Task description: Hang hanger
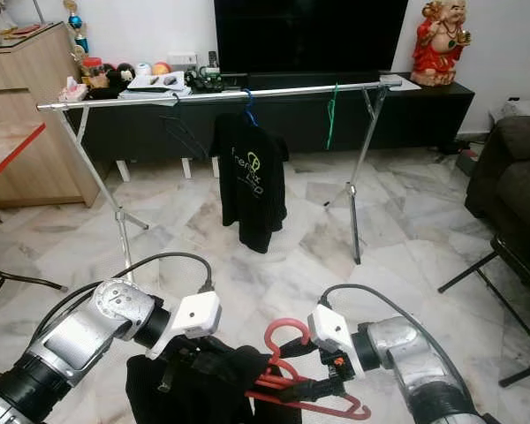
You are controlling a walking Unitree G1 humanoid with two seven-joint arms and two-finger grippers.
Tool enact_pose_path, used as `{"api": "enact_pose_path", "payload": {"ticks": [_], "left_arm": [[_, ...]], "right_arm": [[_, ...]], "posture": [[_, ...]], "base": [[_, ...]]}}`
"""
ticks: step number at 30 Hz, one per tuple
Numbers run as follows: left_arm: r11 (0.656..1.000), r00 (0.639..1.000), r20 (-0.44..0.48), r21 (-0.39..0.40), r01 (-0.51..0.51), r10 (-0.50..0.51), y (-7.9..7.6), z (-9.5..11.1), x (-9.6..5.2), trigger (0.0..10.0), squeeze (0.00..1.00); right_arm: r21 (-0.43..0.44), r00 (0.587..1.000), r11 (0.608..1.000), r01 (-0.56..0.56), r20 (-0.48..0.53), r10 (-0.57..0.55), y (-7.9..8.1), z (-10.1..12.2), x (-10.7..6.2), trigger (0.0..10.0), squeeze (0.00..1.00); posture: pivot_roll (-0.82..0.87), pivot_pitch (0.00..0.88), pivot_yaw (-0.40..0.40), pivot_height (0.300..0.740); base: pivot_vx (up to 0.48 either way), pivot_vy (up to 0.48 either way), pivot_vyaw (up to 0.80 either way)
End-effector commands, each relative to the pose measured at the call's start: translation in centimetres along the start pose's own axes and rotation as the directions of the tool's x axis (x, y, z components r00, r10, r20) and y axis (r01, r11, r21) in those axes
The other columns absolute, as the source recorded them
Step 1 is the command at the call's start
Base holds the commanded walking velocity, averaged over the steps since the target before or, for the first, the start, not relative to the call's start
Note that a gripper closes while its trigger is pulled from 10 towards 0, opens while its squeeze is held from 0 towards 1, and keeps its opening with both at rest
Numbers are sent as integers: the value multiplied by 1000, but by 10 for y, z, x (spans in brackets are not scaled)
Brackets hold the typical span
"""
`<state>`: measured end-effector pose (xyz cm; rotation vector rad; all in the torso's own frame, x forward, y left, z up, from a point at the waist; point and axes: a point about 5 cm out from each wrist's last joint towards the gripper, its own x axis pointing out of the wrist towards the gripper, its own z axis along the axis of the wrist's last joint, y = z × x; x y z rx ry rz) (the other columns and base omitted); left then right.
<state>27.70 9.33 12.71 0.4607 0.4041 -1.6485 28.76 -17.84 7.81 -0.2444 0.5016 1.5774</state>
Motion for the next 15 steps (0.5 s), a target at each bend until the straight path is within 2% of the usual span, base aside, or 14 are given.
{"api": "enact_pose_path", "payload": {"ticks": [1, 15], "left_arm": [[996, 999, 23, 88, 23, -25, 1, 21, 3, 10000, 0], [995, 999, 31, 99, 23, -27, 1, 24, 6, 10000, 0]], "right_arm": [[-15, 1000, 1000, -19, 1, 19, 0, 3, 6, 0, 0], [-4, 1000, 1000, -23, -3, 23, 0, 1, 9, 0, 0]], "posture": [[-7, 0, 28, 740], [-6, 0, 23, 740]], "base": [[0, 0, 0], [0, 0, 0]]}}
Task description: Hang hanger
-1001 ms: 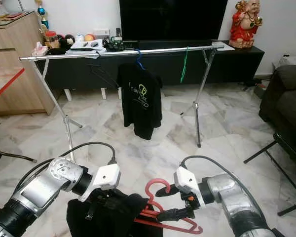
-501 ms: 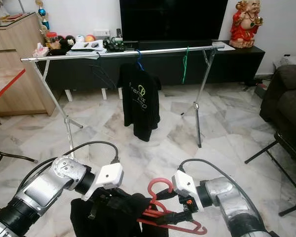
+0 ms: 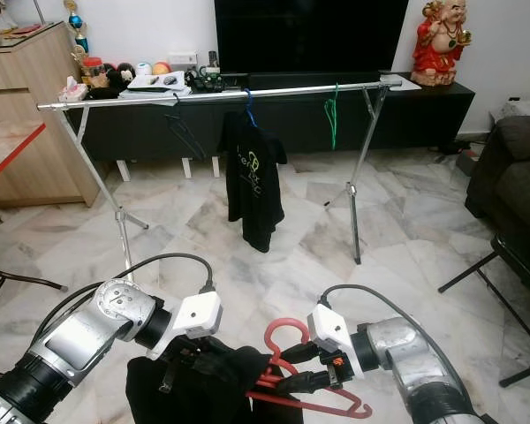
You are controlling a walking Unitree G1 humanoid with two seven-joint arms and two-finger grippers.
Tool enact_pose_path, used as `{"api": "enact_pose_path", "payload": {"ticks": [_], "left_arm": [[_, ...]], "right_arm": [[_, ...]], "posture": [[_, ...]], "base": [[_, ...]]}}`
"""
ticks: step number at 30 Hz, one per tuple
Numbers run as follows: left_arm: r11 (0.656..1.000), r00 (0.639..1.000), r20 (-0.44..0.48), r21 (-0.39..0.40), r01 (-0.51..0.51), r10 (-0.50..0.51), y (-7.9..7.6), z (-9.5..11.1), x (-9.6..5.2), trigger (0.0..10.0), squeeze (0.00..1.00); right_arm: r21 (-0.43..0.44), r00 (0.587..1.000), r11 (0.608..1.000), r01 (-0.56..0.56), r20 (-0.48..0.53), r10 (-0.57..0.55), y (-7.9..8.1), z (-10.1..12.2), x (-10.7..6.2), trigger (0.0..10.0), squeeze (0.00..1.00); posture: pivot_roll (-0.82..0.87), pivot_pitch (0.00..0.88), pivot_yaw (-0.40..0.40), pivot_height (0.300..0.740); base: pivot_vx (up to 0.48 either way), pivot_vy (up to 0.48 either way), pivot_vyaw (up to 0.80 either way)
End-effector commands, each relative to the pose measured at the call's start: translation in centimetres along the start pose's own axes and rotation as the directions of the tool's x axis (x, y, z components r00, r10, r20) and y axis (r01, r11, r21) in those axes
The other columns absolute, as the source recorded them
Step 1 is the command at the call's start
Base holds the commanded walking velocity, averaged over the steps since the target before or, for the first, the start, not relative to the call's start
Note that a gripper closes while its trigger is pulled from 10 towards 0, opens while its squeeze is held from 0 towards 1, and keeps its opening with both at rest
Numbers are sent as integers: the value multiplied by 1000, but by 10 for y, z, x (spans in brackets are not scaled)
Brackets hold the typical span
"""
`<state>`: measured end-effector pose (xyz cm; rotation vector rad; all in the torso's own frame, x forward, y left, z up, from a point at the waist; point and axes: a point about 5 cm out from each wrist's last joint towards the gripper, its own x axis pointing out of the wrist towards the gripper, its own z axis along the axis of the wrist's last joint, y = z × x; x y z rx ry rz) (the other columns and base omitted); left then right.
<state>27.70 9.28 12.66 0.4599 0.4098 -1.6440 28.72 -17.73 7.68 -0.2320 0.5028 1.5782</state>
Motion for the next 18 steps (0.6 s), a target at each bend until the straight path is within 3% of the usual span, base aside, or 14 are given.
{"api": "enact_pose_path", "payload": {"ticks": [1, 18], "left_arm": [[994, 999, 34, 104, 26, -29, 1, 25, 5, 10000, 0], [991, 999, 38, 131, 3, -8, 4, 28, 4, 10000, 0]], "right_arm": [[-11, 1000, 1000, -21, -10, 21, 0, 2, 7, 0, 0], [-4, 999, 999, -39, -27, 39, 2, -1, 8, 0, 0]], "posture": [[-6, 0, 23, 740], [-2, 0, 19, 740]], "base": [[0, 0, 0], [0, 0, 0]]}}
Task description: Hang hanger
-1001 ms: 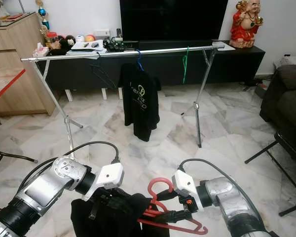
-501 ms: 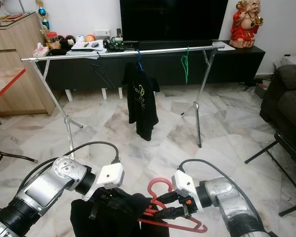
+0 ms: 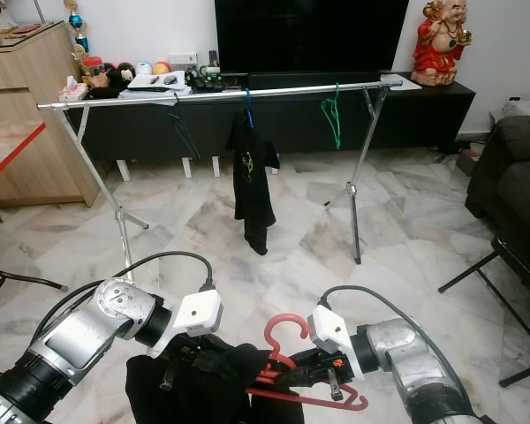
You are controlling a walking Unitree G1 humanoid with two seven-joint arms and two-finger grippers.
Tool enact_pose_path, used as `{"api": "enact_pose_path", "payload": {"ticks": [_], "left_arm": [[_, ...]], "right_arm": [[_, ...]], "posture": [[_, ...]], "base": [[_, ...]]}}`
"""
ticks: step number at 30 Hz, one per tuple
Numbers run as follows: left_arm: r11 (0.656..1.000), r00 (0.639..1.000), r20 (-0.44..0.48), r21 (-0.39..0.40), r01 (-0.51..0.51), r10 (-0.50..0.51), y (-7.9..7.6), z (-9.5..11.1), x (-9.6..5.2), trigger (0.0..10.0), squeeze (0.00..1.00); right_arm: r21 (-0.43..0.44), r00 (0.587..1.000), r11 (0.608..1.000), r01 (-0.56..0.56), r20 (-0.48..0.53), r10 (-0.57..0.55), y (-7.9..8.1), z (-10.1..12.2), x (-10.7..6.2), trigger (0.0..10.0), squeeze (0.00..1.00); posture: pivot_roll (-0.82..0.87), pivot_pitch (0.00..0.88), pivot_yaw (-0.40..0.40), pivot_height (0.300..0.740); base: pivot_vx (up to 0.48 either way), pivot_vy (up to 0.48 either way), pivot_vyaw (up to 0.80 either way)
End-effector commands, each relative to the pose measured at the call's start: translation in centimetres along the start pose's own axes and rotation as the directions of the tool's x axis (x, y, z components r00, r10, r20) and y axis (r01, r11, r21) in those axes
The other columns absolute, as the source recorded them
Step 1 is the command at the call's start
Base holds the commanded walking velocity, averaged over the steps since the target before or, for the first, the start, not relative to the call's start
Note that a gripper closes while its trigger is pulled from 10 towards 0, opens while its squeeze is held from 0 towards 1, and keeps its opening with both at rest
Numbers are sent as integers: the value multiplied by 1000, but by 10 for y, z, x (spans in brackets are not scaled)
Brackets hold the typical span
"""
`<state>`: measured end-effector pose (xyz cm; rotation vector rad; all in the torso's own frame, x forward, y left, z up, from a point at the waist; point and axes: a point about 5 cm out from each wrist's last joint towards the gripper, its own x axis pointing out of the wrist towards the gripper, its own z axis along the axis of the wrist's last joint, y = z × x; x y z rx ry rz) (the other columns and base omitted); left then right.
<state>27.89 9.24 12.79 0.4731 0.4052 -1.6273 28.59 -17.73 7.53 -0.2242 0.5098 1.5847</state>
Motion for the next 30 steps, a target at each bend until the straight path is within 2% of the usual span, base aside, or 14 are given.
{"api": "enact_pose_path", "payload": {"ticks": [1, 17, 30], "left_arm": [[992, 999, 45, 128, 19, -25, 3, 27, 5, 10000, 0], [988, 999, 42, 157, 4, -11, 4, 31, 4, 10000, 0], [983, 999, 33, 185, -15, 10, 6, 33, 4, 10000, 0]], "right_arm": [[-11, 999, 999, -31, -29, 31, 1, 0, 8, 0, 0], [-3, 998, 999, -50, -46, 50, 6, -7, 12, 0, 0], [-20, 997, 999, -28, -65, 27, 4, -7, 8, 0, 0]], "posture": [[-2, 0, 19, 740], [4, 0, 8, 740], [6, 0, -24, 740]], "base": [[0, 0, 0], [0, 0, 0], [0, 0, 0]]}}
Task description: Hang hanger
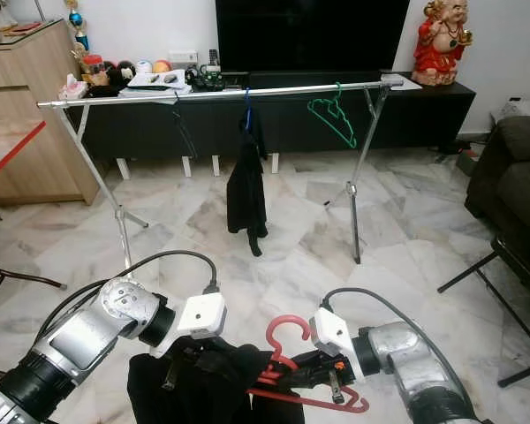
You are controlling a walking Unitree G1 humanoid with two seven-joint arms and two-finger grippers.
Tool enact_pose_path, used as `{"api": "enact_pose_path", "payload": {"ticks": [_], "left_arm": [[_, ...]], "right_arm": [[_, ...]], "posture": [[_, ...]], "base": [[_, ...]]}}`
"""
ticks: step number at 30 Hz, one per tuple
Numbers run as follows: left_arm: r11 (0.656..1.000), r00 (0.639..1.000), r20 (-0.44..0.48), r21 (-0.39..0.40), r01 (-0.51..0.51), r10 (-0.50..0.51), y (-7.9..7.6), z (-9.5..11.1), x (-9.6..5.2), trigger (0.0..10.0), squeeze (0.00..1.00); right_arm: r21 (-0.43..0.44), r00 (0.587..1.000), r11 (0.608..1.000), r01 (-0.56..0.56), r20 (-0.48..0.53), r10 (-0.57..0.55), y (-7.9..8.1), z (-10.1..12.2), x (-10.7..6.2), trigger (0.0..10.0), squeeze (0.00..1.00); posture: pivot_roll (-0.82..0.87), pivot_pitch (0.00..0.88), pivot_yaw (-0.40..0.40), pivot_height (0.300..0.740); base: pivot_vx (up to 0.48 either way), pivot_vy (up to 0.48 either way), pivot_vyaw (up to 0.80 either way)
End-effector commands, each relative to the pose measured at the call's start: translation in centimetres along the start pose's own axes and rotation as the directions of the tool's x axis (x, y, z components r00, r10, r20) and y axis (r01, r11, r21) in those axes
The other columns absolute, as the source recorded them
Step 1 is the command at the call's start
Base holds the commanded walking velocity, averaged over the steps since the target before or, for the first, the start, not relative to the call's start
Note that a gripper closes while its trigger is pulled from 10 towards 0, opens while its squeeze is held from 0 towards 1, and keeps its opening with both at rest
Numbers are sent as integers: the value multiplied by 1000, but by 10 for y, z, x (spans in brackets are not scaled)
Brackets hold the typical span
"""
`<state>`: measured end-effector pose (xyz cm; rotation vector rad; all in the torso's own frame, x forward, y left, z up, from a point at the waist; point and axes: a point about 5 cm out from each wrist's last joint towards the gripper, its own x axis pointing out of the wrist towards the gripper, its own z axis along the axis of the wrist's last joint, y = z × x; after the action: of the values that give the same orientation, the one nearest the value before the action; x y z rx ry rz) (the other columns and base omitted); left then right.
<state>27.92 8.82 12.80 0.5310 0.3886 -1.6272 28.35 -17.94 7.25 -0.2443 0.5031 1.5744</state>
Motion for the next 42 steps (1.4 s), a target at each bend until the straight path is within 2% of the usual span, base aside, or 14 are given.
{"api": "enact_pose_path", "payload": {"ticks": [1, 2, 20, 26, 27, 28, 30, 32, 33, 34, 39, 40, 41, 42], "left_arm": [[990, 997, 75, 137, -24, 14, 7, 31, 0, 10000, 63], [991, 996, 87, 129, -26, 14, 8, 32, 0, 10000, 1000], [989, 995, 91, 144, -43, 30, 11, 37, -7, 10000, 1000], [958, 964, 129, 135, -251, 234, 30, 39, -28, 10000, 1000], [932, 935, 145, 120, -342, 324, 37, 38, -39, 10000, 1000], [932, 935, 145, 120, -342, 324, 37, 38, -39, 10000, 1000], [882, 882, 160, 97, -462, 444, 43, 35, -54, 10000, 1000], [855, 854, 166, 88, -511, 494, 46, 33, -59, 10000, 1000], [814, 809, 175, 65, -578, 561, 49, 29, -66, 10000, 78], [781, 774, 184, 43, -623, 606, 50, 26, -70, 10000, 0], [660, 646, 176, -38, -750, 743, 52, 9, -76, 10000, 0], [585, 569, 155, -89, -806, 808, 51, -1, -76, 10000, 0], [585, 569, 155, -89, -806, 808, 51, -1, -76, 10000, 0], [536, 522, 134, -114, -836, 842, 51, -7, -76, 10000, 0]], "right_arm": [[-9, 998, 999, -30, -56, 30, 2, -3, 8, 0, 0], [-10, 998, 1000, -21, -56, 21, 1, -3, 7, 0, 0], [-24, 997, 997, 67, -32, -68, -4, -2, 10, 0, 0], [-22, 977, 977, 214, 17, -214, -13, 1, 9, 0, 0], [-6, 958, 959, 284, 40, -283, -16, 1, 8, 0, 0], [-6, 958, 959, 284, 40, -283, -16, 1, 8, 0, 0], [38, 917, 921, 389, 85, -391, -22, 2, 3, 0, 0], [58, 891, 896, 441, 94, -445, -25, 2, 2, 0, 0], [75, 846, 853, 516, 111, -521, -29, 3, -1, 0, 0], [98, 818, 827, 553, 127, -561, -32, 4, -2, 0, 0], [177, 729, 755, 632, 196, -656, -37, 12, 5, 0, 0], [213, 692, 734, 645, 247, -679, -39, 21, 13, 0, 0], [213, 692, 734, 645, 247, -679, -39, 21, 13, 0, 0], [246, 663, 715, 655, 268, -699, -41, 26, 17, 0, 0]], "posture": [[7, 0, -28, 740], [5, 0, -29, 740], [1, 0, -37, 740], [3, 0, -41, 740], [6, 0, -43, 740], [6, 0, -43, 740], [6, 0, -44, 740], [6, 0, -44, 740], [6, 0, -45, 740], [5, 0, -44, 740], [-15, 0, -36, 740], [-17, 0, -33, 740], [-17, 0, -33, 740], [-19, 0, -35, 740]], "base": [[0, 0, 0], [0, 0, 0], [0, 0, 0], [0, 0, 0], [0, 0, 0], [0, 0, 0], [0, 0, 0], [0, 0, 0], [0, 0, 0], [0, 0, 0], [0, 0, 0], [0, 0, 0], [0, 0, 0], [0, 0, 0]]}}
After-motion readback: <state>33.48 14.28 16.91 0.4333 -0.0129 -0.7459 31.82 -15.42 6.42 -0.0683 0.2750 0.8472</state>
